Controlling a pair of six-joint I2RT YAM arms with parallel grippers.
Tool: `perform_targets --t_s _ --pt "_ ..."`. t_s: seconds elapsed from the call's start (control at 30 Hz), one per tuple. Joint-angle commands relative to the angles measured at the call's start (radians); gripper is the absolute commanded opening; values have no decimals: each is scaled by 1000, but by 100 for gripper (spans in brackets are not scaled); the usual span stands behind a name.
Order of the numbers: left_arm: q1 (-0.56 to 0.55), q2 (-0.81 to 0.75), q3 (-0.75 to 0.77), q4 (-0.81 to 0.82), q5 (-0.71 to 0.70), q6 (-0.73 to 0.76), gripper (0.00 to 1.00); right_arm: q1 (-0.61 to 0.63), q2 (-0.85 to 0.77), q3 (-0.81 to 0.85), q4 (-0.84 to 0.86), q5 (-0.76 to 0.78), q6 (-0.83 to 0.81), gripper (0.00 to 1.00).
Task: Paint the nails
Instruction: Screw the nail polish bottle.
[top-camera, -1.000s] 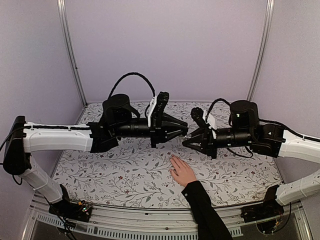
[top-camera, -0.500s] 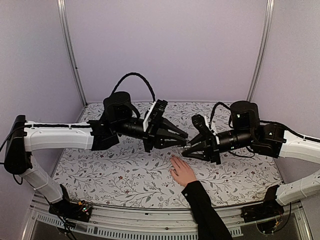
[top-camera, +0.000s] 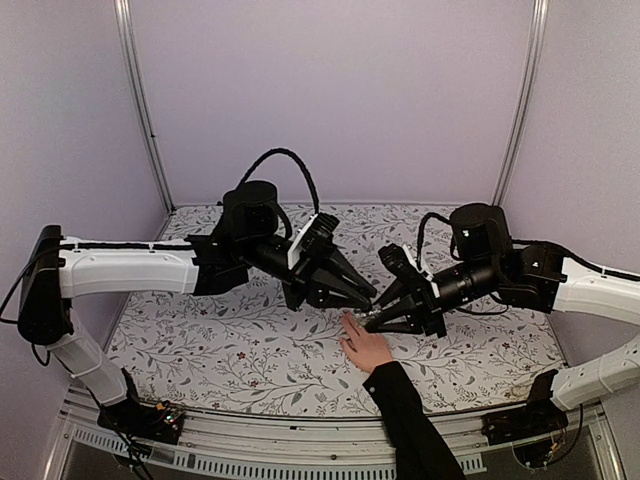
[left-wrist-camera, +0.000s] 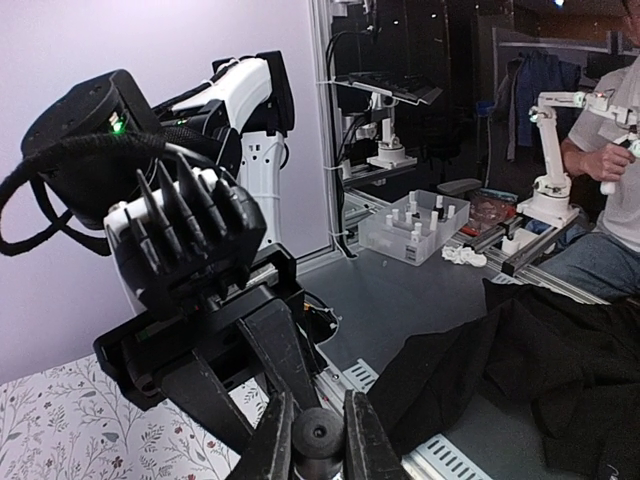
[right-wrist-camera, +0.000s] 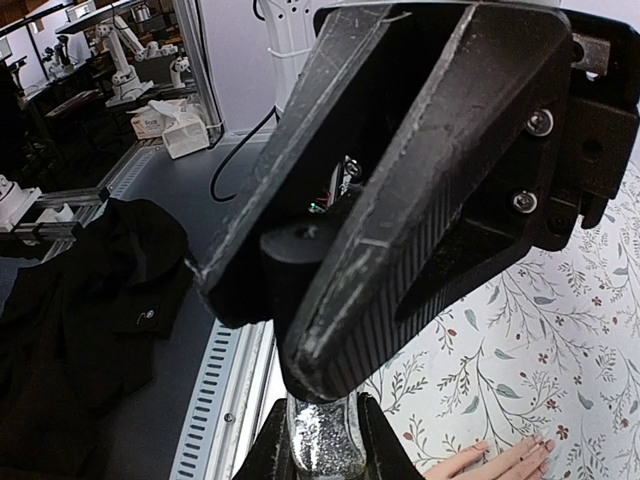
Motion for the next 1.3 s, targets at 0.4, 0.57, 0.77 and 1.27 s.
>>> perform_targets --t_s 0.4,0.57,0.77,1.27 --pt "26 21 -45 -217 -28 14 15 7 -21 98 241 -141 -6 0" --pt "30 10 -48 -219 -38 14 19 7 -24 81 254 -132 4 0" --pt "36 -8 -43 -227 -58 17 24 7 -26 66 260 -120 8 0" --pt "82 -183 -221 47 -291 -182 47 7 -43 -10 309 362 120 0"
